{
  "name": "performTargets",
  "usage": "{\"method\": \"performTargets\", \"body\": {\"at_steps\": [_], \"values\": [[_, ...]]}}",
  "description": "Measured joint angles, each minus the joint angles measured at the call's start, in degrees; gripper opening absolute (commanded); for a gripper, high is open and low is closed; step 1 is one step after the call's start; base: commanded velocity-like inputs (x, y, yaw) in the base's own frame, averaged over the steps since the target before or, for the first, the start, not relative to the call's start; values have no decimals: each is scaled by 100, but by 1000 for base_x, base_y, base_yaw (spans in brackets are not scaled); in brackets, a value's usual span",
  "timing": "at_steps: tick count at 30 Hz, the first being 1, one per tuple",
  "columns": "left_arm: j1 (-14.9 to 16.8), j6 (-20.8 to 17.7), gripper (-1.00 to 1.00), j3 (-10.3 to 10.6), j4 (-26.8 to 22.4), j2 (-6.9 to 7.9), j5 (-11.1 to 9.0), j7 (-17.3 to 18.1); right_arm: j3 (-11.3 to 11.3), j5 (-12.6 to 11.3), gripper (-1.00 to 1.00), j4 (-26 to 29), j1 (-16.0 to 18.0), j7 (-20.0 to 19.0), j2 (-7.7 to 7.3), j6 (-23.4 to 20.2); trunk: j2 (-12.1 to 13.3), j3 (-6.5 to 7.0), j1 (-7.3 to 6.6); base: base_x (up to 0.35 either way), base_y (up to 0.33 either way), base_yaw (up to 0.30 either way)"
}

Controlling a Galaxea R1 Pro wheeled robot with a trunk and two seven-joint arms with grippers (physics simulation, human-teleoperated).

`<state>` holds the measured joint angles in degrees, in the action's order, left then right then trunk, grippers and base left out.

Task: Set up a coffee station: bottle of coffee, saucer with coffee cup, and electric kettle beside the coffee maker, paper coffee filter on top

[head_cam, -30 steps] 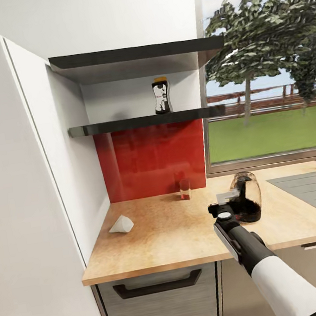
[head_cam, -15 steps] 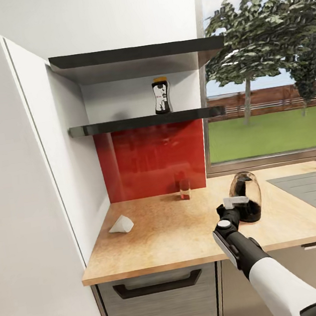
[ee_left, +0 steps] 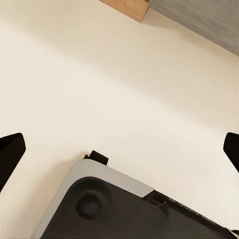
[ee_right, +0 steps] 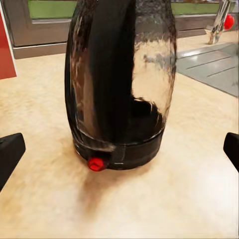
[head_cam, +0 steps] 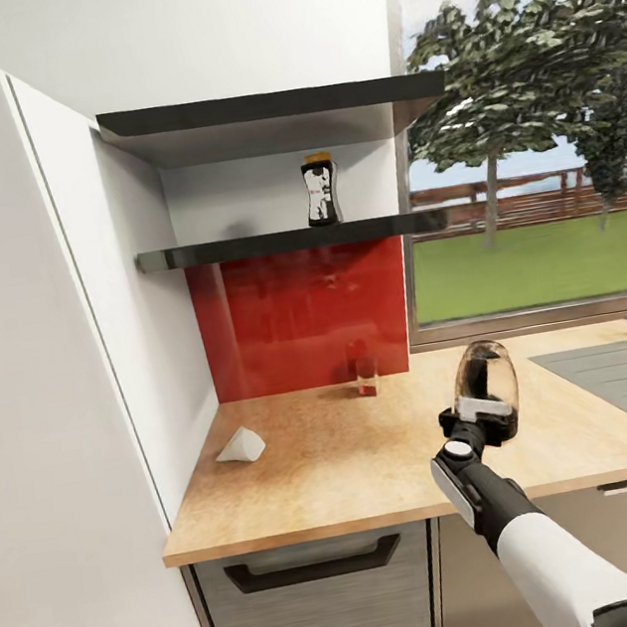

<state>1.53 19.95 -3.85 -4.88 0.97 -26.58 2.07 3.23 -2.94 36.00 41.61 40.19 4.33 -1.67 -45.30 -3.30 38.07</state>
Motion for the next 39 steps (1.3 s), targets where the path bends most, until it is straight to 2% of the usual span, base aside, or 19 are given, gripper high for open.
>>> {"method": "performTargets", "body": {"at_steps": [4,11,26,39], "values": [[0,-3,100,2,0,3,2,0,29,13,100,-17,0,160,-7,1,0,0,-2,87,101,0],[0,-22,100,8,0,9,0,0,44,20,100,-18,0,187,-8,-18,0,0,-2,173,176,0],[0,-37,100,17,9,8,6,4,0,7,100,-21,0,196,-64,-75,-1,0,-2,64,23,0],[0,-31,100,30,9,9,13,8,0,15,100,-18,0,443,-91,-37,0,0,0,26,7,0]]}}
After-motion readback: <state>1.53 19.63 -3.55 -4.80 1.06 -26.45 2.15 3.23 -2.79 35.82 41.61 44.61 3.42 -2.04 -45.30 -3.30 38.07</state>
